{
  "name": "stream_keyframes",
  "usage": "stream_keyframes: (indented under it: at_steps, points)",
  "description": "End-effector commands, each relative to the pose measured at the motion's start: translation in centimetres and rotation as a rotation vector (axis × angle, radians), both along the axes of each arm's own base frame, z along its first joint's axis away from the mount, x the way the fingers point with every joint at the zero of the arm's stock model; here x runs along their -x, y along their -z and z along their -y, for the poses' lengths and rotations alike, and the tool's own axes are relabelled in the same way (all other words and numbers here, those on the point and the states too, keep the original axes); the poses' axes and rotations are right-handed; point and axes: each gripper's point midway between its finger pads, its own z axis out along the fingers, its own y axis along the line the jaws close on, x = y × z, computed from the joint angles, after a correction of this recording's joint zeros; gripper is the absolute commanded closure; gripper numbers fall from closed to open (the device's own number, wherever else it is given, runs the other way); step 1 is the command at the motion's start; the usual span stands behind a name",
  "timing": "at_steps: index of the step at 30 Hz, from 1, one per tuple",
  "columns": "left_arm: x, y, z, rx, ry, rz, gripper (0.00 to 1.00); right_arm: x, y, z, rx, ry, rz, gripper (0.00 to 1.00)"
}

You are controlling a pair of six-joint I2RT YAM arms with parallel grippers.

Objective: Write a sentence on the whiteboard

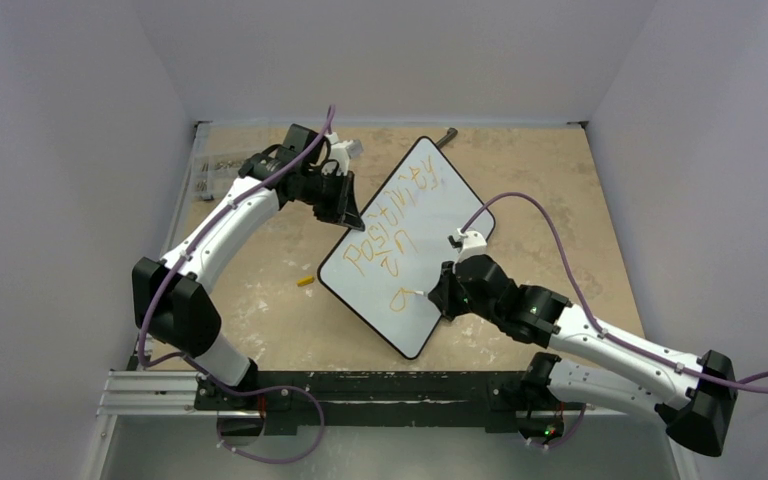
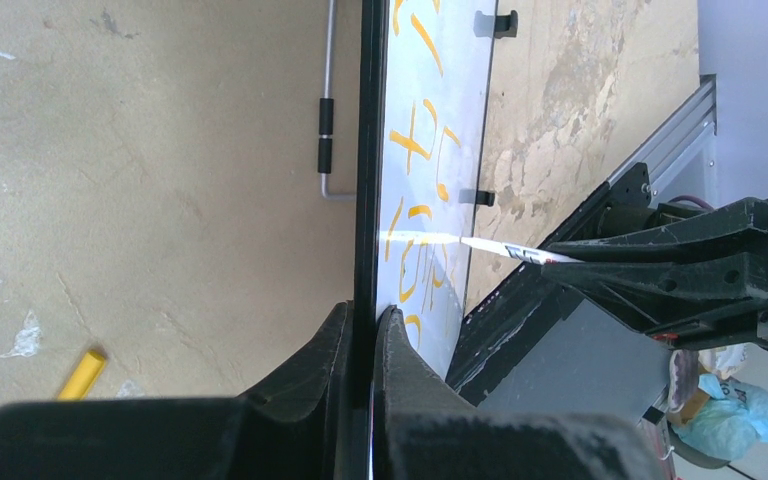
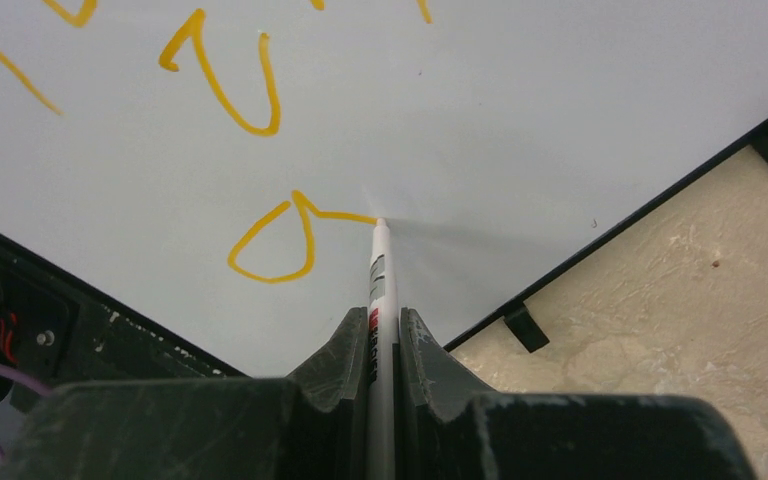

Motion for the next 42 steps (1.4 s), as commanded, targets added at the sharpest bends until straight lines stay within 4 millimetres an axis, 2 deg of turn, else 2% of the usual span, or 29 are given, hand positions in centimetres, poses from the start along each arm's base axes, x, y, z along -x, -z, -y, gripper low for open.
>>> stream_keyframes:
  at_steps: [1, 4, 8, 12, 16, 28, 34, 42]
  points:
    - [-1.4, -1.1, -1.7, -0.06, -0.059, 0.117, 1.0, -0.2, 1.8, 1.6, 0.101, 0.065, -0.032, 1.0]
    - [-1.5, -1.1, -1.6, -0.058, -0.06, 0.116, 1.0, -0.5, 0.5, 1.4, 0.073, 0.055, 0.0, 1.0]
    - [-1.5, -1.2, -1.6, -0.057, -0.059, 0.117, 1.0, -0.9, -2.2, 0.6, 0.013, 0.022, 0.065, 1.0]
    - [-1.4, -1.2, -1.6, -0.056, -0.058, 0.116, 1.0, -1.6, -5.1, 0.6, -0.034, 0.038, 0.132, 1.0]
    - [-1.4, -1.2, -1.6, -0.058, -0.059, 0.118, 1.0, -2.6, -7.0, 0.7, -0.052, 0.072, 0.195, 1.0]
    - [-1.4, -1.2, -1.6, -0.056, -0.057, 0.119, 1.0, -5.2, -6.5, -0.1, 0.033, 0.12, 0.234, 1.0]
    - [-1.3, -1.2, -1.6, -0.055, -0.056, 0.118, 1.0, -5.5, -6.4, -1.0, 0.027, 0.094, 0.243, 1.0]
    - [-1.3, -1.2, -1.6, -0.053, -0.053, 0.118, 1.0, -4.8, -6.1, -3.1, -0.016, -0.014, 0.227, 1.0]
